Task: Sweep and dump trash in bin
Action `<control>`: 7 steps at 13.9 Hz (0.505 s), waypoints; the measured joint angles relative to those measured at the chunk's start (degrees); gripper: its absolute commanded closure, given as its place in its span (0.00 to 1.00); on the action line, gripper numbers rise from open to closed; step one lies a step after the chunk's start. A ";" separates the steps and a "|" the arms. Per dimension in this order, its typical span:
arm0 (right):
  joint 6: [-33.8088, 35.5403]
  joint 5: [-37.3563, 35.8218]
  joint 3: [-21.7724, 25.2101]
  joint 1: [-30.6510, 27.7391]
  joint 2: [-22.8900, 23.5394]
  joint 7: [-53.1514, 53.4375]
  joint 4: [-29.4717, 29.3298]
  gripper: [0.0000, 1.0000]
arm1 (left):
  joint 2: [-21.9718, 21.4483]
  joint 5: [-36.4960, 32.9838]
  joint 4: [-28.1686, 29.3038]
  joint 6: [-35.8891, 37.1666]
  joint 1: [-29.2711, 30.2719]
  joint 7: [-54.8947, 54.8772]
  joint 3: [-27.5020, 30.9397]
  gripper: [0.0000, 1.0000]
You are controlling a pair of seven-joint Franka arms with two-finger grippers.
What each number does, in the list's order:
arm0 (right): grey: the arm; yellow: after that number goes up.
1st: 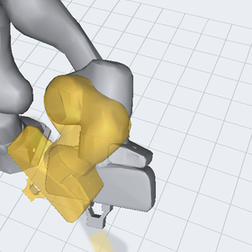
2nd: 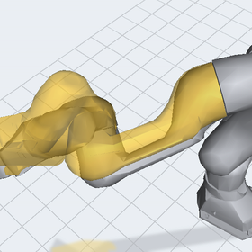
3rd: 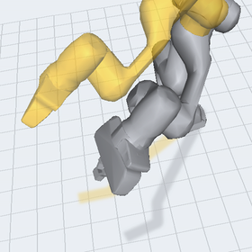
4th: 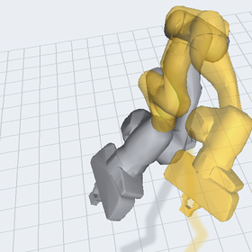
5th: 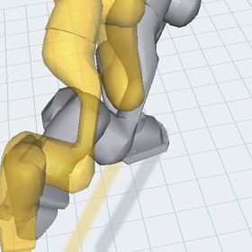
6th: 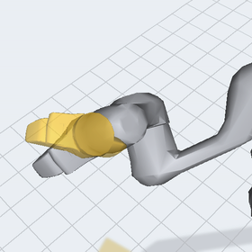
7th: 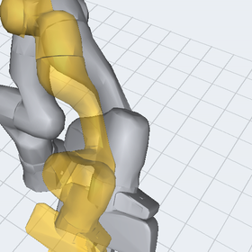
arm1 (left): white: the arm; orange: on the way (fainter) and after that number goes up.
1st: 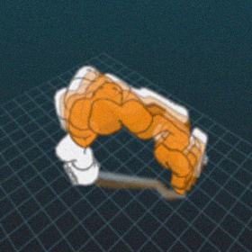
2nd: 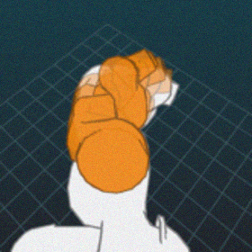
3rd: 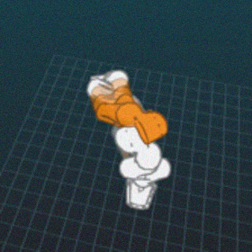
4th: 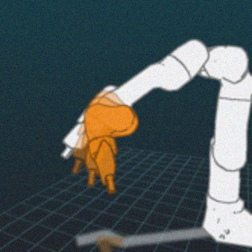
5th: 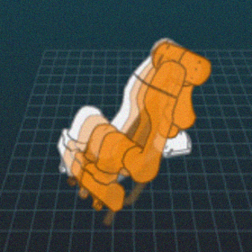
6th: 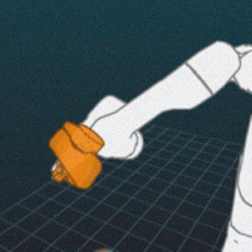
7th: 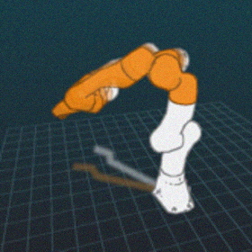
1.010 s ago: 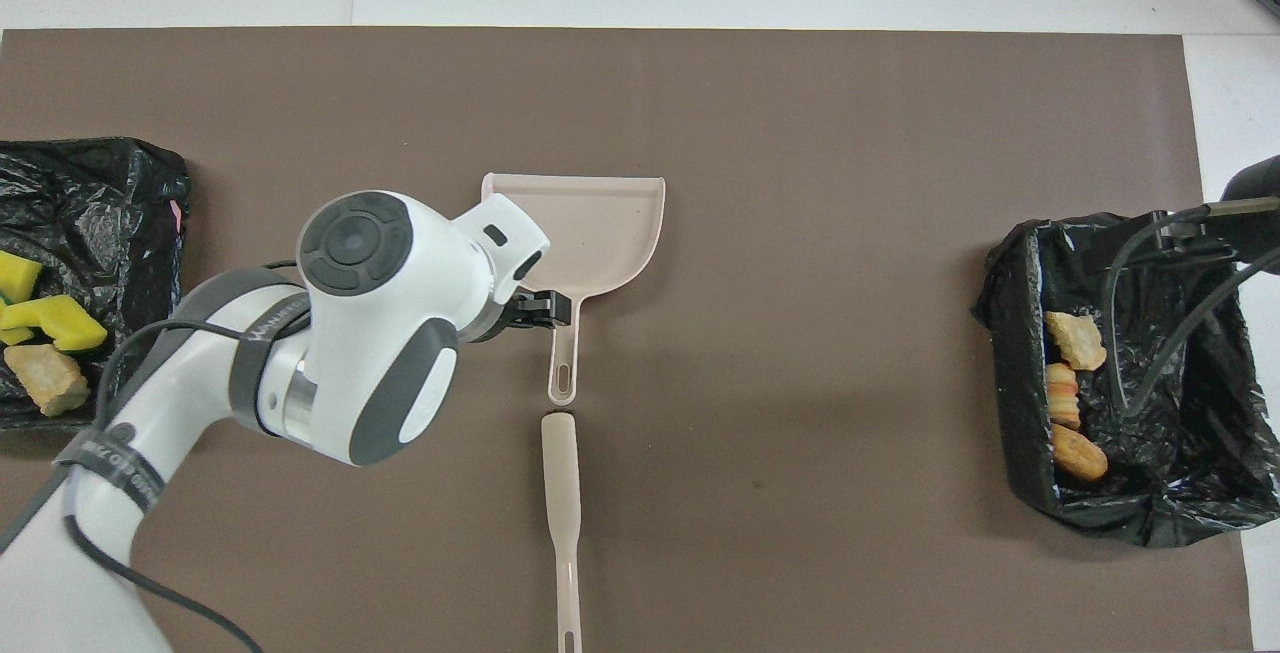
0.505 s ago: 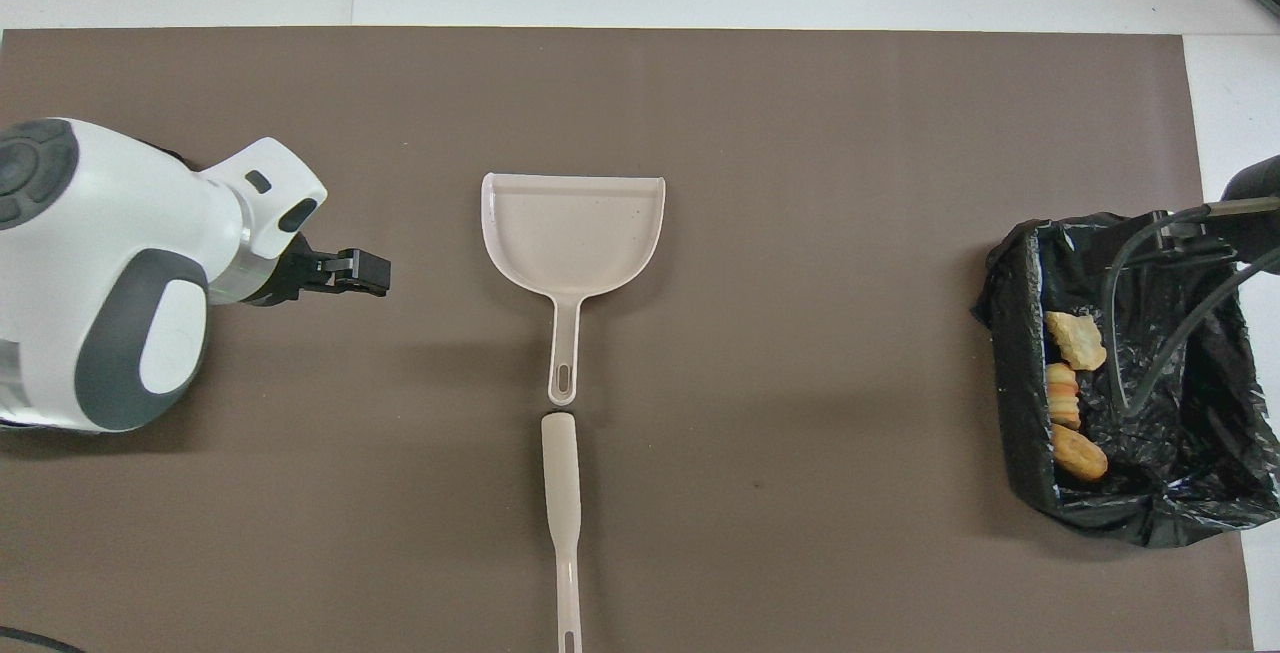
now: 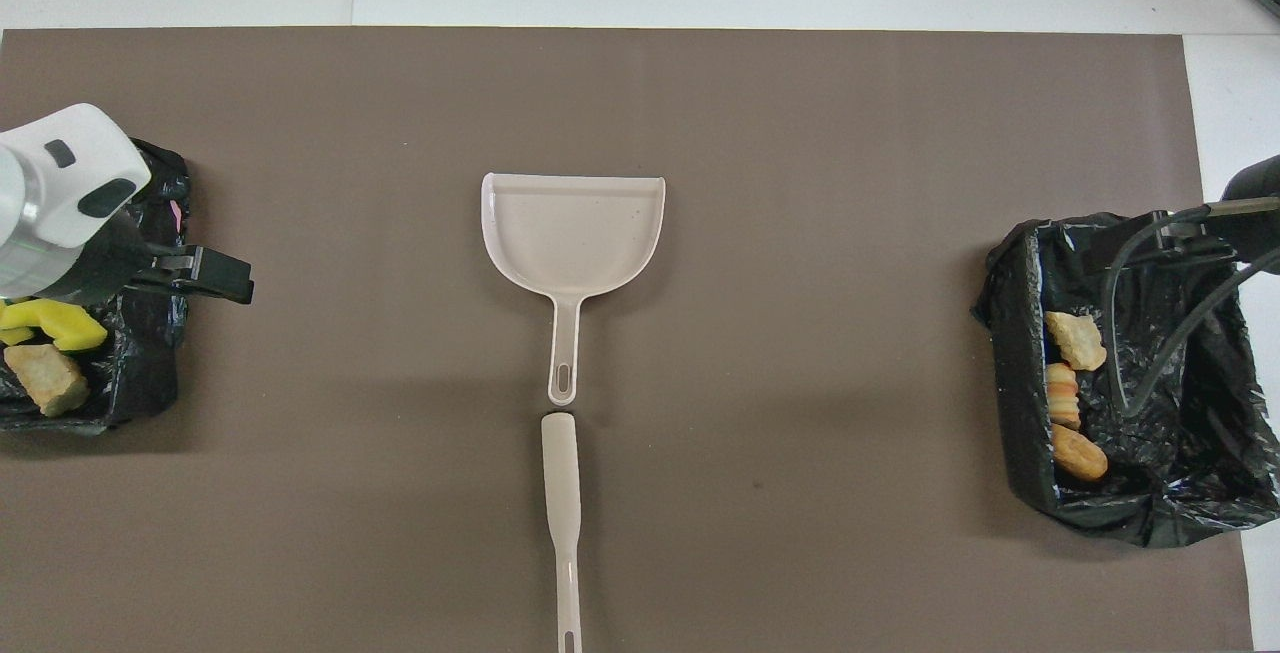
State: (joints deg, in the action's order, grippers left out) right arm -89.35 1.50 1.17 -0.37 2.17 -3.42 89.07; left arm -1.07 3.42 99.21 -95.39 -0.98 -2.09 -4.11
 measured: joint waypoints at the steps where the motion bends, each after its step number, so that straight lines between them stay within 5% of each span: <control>1: 0.00 0.00 0.00 0.00 0.00 0.00 0.00 0.00 | -0.73 -0.25 -1.71 1.46 0.00 0.00 0.02 0.00; 7: 0.00 0.00 0.00 0.00 0.00 0.00 0.00 0.00 | -6.10 -0.51 -3.58 5.36 0.01 0.00 0.89 0.00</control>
State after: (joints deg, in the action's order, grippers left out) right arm -89.35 1.50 1.17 -0.37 2.17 -3.42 89.07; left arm -7.17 2.91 95.63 -90.03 -0.97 -2.09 -3.23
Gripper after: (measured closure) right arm 0.000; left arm 0.000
